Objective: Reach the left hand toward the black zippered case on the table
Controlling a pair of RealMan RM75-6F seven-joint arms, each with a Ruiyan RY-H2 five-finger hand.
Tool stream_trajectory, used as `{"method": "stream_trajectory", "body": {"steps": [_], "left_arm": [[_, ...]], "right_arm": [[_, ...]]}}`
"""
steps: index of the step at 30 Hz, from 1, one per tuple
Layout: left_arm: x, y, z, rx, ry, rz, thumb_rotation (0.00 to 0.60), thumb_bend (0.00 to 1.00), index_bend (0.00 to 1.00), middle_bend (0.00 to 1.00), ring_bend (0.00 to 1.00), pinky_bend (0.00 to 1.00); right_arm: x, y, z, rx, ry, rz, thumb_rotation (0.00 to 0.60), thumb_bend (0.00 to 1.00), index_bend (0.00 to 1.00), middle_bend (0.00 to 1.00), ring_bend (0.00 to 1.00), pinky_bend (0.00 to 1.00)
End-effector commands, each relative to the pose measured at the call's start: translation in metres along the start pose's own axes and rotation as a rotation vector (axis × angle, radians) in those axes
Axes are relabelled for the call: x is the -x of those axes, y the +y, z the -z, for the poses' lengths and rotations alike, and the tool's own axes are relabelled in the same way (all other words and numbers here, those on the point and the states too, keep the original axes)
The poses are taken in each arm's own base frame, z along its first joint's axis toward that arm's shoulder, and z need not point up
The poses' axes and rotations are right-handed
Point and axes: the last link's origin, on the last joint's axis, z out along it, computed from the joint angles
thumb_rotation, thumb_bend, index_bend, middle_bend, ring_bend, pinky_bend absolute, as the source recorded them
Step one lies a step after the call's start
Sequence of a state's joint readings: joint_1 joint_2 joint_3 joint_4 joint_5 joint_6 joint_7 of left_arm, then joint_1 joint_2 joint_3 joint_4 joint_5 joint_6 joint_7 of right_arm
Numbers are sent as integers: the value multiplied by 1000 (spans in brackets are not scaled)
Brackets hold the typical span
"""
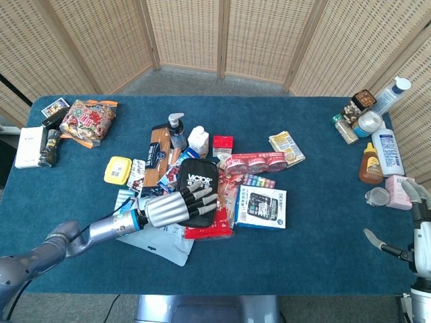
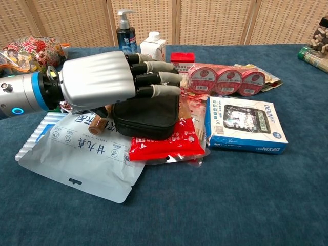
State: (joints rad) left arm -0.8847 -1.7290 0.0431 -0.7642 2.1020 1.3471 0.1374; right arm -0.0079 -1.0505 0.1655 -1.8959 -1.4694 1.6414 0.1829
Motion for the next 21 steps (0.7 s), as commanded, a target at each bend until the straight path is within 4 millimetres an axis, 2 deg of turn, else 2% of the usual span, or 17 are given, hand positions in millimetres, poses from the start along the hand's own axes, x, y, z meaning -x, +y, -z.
{"method": "stream_trajectory", "body": {"steps": [1, 2, 5, 8, 14, 21], "left_arm": [[3, 6, -7, 41, 32, -13, 600, 0, 454, 167, 185, 545], [3, 7, -8, 45, 37, -21, 600, 0, 560, 293, 266, 617], [4, 8, -13, 48, 61, -27, 600, 0, 780, 542, 461, 742], [2, 10, -16, 44, 102, -18, 600, 0, 879, 664, 568, 802], [-16, 3, -12, 15, 226, -9, 600, 0, 889, 695, 614, 819], [-43, -23, 3, -47, 343, -24, 600, 0, 888, 697, 618, 823]], "right_arm": [[-1, 0, 0, -1, 4, -2, 600, 0, 0, 0, 0, 0], [-1, 0, 0, -2, 5, -1, 600, 0, 0, 0, 0, 0], [-1, 0, 0, -7, 4, -4, 600, 0, 0, 0, 0, 0], [-2, 0, 0, -8, 6, -3, 600, 0, 0, 0, 0, 0], [-1, 1, 0, -10, 1, 1, 600, 0, 0, 0, 0, 0], [0, -2, 1, -25, -3, 9, 600, 0, 0, 0, 0, 0]]}}
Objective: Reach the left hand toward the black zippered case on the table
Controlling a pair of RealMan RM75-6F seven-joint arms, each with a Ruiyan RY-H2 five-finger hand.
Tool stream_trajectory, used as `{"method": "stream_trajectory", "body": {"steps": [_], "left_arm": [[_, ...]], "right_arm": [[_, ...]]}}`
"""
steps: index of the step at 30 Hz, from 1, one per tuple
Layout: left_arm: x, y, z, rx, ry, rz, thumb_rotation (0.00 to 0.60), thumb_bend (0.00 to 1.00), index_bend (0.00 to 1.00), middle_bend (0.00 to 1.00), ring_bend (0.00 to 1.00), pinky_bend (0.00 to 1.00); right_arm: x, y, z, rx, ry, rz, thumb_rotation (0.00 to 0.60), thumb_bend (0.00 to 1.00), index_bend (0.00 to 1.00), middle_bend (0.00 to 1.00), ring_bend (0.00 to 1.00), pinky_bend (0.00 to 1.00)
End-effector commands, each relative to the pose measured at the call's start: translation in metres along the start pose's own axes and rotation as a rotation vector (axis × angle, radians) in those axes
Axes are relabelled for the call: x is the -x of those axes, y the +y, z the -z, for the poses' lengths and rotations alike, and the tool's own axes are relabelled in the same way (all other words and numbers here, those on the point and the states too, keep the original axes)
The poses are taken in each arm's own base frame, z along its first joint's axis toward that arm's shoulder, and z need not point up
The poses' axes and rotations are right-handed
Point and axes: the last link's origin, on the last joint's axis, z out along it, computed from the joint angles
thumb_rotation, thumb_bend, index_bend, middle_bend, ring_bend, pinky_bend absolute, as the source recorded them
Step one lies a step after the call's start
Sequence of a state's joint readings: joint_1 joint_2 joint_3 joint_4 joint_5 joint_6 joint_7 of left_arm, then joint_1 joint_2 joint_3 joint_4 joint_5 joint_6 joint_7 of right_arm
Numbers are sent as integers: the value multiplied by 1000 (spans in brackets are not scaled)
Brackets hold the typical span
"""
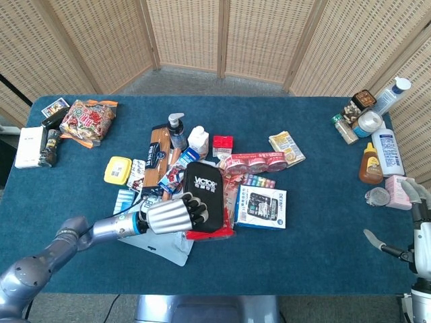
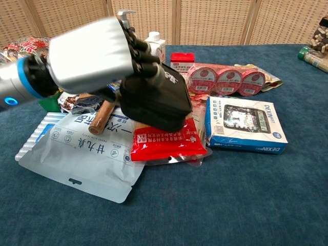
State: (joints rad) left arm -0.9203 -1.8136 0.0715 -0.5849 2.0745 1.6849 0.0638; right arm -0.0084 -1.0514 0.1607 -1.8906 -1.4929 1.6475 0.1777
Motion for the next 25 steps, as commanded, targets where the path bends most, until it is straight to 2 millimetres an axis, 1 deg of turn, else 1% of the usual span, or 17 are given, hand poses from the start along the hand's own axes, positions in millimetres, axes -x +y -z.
{"method": "stream_trajectory", "body": {"steps": [1, 6, 12, 17, 19, 22, 25], "left_arm": [[-20, -19, 5, -47, 63, -19, 600, 0, 888, 697, 618, 823], [-50, -40, 14, -92, 131, -51, 600, 0, 888, 697, 618, 823], [-95, -68, 19, -144, 197, -108, 600, 0, 888, 697, 618, 824], [-128, -87, 23, -187, 230, -151, 600, 0, 887, 696, 618, 822], [-139, -92, 26, -191, 227, -174, 600, 0, 887, 696, 618, 822], [-150, -96, 28, -198, 224, -192, 600, 0, 885, 693, 618, 822], [-156, -98, 26, -204, 227, -199, 600, 0, 884, 691, 618, 821]], "right_arm": [[0, -1, 0, -6, -2, 1, 600, 0, 0, 0, 0, 0], [1, -3, 1, -16, -7, 5, 600, 0, 0, 0, 0, 0], [4, -7, 2, -24, -12, 19, 600, 0, 0, 0, 0, 0], [5, -9, 3, -28, -11, 26, 600, 0, 0, 0, 0, 0], [6, -9, 3, -29, -12, 26, 600, 0, 0, 0, 0, 0], [8, -10, 4, -31, -19, 26, 600, 0, 0, 0, 0, 0], [8, -12, 4, -36, -22, 19, 600, 0, 0, 0, 0, 0]]}}
